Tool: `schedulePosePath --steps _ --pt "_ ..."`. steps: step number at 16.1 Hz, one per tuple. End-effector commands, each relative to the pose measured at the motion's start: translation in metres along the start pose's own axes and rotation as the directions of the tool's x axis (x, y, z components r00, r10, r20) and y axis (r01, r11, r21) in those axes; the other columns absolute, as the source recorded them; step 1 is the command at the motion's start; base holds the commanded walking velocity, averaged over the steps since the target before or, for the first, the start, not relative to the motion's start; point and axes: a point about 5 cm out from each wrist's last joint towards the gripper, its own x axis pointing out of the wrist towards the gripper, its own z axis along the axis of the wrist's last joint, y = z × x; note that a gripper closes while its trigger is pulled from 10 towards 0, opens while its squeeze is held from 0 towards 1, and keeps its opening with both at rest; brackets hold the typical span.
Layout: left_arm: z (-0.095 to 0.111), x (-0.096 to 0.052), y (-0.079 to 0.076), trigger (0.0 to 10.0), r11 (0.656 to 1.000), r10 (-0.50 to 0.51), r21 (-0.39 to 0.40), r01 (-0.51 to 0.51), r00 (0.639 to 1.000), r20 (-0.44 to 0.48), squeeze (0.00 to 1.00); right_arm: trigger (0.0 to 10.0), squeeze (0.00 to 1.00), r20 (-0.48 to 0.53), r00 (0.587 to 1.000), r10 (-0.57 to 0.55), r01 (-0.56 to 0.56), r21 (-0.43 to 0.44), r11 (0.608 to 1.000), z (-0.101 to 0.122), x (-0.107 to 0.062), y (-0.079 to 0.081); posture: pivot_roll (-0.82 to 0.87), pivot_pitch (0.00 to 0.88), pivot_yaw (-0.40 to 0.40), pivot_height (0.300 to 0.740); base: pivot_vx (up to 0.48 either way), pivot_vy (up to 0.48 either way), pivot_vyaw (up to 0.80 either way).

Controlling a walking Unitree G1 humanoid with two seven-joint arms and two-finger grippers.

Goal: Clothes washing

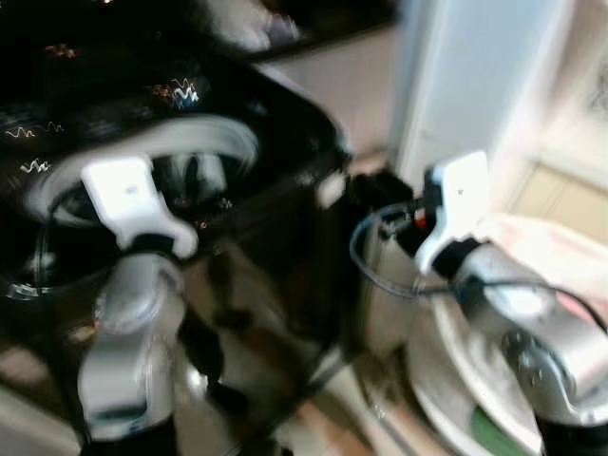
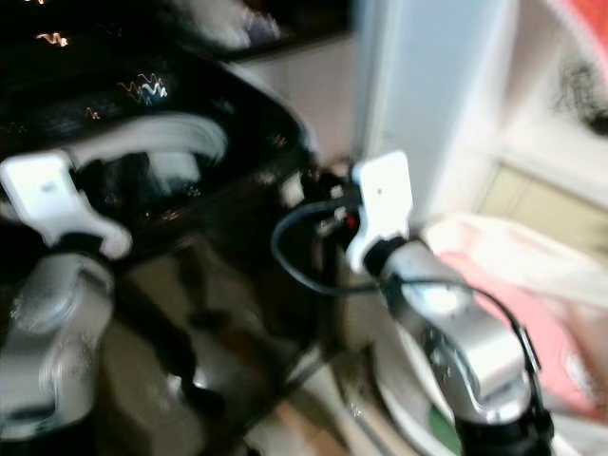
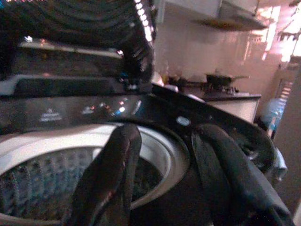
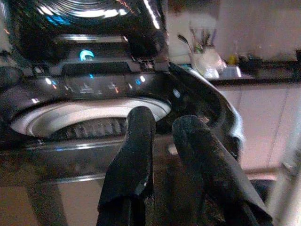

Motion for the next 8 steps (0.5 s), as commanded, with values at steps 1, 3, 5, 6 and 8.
schedulePosePath --steps 1,3,5,6,8 --pt "0.001 -0.002 -0.014 10.0 0.987 -0.148 -0.073 0.144 0.987 -0.055 0.0 10.0 0.0 0.005 1.0 0.004 -0.004 0.007 1.0 -0.002 -0.001 -0.001 -0.04 0.0 0.086 0.74 0.0 0.0 0.8" --pt "-0.01 -0.012 -0.023 10.0 0.964 -0.264 -0.045 0.261 0.959 -0.105 0.0 10.0 0.0 -0.006 1.0 0.002 -0.002 0.002 1.0 -0.006 -0.002 -0.002 -0.05 0.0 0.086 0.74 0.0 0.0 0.8" --pt "-0.015 -0.011 -0.025 10.0 0.965 -0.258 0.014 0.26 0.961 -0.104 0.0 10.0 0.0 -0.012 1.0 0.003 -0.003 0.0 1.0 -0.008 -0.003 -0.002 -0.05 0.0 0.087 0.74 0.0 0.0 0.8" --pt "-0.021 -0.011 -0.027 10.0 0.963 -0.261 0.05 0.266 0.96 -0.099 0.0 10.0 0.0 -0.022 1.0 0.001 -0.001 -0.004 1.0 -0.011 -0.005 -0.003 -0.05 0.0 0.088 0.74 0.0 0.0 0.8" --pt "-0.029 -0.015 -0.028 10.0 0.952 -0.275 0.109 0.287 0.955 -0.114 0.0 10.0 0.0 -0.047 0.999 -0.003 0.003 -0.01 1.0 -0.018 -0.007 -0.005 -0.05 0.0 0.087 0.74 0.0 0.0 0.8"
